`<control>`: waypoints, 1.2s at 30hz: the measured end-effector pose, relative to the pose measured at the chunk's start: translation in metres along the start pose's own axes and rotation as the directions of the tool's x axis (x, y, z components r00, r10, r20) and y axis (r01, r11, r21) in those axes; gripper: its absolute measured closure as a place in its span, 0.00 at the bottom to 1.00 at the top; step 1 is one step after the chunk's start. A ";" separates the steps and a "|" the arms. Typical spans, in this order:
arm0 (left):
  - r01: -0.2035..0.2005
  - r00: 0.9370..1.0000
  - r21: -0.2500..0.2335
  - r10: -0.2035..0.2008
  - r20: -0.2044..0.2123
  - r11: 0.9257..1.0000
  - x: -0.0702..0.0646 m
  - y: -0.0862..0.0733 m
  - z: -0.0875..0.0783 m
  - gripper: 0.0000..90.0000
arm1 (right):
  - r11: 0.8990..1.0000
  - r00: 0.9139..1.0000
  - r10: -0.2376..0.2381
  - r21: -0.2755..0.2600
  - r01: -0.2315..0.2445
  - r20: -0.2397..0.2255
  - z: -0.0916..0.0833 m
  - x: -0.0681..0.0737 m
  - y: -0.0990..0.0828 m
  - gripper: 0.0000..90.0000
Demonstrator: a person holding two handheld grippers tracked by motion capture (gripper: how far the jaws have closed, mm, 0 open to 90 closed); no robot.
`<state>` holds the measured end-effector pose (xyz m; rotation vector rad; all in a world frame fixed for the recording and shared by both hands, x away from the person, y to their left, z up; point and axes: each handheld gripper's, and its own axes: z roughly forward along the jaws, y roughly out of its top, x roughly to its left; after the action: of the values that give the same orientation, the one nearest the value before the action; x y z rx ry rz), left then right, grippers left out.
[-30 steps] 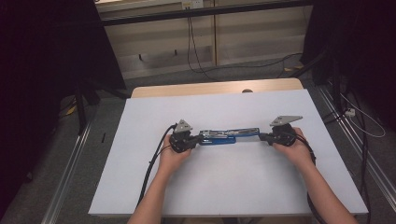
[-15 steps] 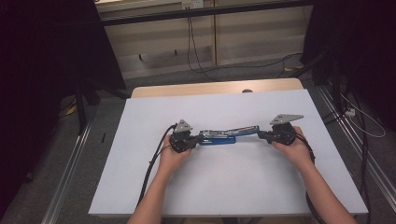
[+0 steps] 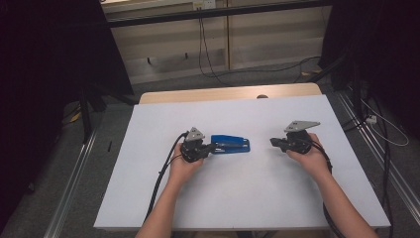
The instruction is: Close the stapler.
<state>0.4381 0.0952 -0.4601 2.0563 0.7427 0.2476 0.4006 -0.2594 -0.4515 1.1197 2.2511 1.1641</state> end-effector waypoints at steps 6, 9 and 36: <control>0.019 1.000 0.012 -0.019 0.021 1.000 0.001 0.000 -0.002 1.00 | 1.000 1.000 0.003 -0.003 -0.004 -0.019 0.002 0.004 0.000 1.00; 0.039 0.998 0.005 -0.039 0.042 0.999 0.001 0.000 -0.004 0.96 | 1.000 0.999 0.016 -0.005 -0.016 -0.031 0.002 0.006 -0.001 0.98; 0.041 0.999 -0.045 -0.040 0.027 0.998 -0.007 -0.009 -0.057 0.31 | 0.993 0.999 0.054 -0.101 -0.053 0.004 -0.043 0.037 -0.021 0.33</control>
<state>0.4034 0.1344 -0.4337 1.9959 0.7552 0.2129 0.3404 -0.2594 -0.4415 1.1489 2.1437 1.2778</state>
